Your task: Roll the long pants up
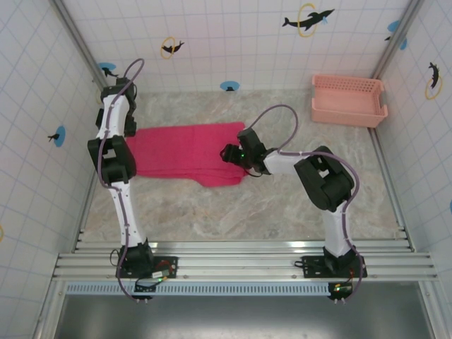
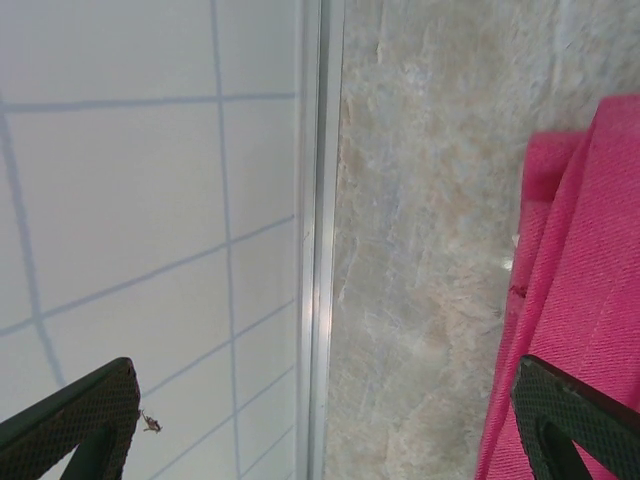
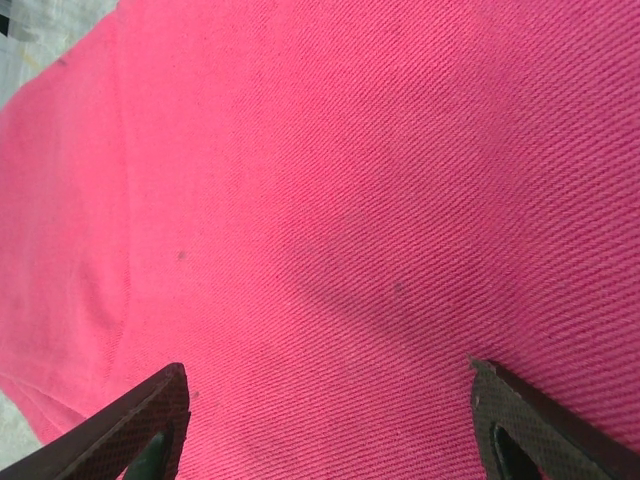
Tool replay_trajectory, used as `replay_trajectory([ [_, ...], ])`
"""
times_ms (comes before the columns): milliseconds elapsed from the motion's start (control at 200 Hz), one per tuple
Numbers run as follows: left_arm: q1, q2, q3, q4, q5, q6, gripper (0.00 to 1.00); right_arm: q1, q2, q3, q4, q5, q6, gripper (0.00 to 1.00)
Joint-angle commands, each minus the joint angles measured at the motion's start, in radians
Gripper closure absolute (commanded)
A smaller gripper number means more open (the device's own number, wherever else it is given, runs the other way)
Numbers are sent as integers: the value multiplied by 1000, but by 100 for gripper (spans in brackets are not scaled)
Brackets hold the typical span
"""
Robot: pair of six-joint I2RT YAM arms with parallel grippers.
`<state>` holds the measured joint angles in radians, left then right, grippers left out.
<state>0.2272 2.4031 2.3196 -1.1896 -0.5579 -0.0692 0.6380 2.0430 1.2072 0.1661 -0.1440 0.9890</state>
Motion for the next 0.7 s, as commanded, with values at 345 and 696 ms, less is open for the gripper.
replay_trajectory([
  [345,-114,-458,-689,295,525,-189,3,-63,-332,117,-581,85,-362,16],
  [696,-252,-361,-707,345,634,-394,2,-218,-155,139,-611,-205,-584,19],
])
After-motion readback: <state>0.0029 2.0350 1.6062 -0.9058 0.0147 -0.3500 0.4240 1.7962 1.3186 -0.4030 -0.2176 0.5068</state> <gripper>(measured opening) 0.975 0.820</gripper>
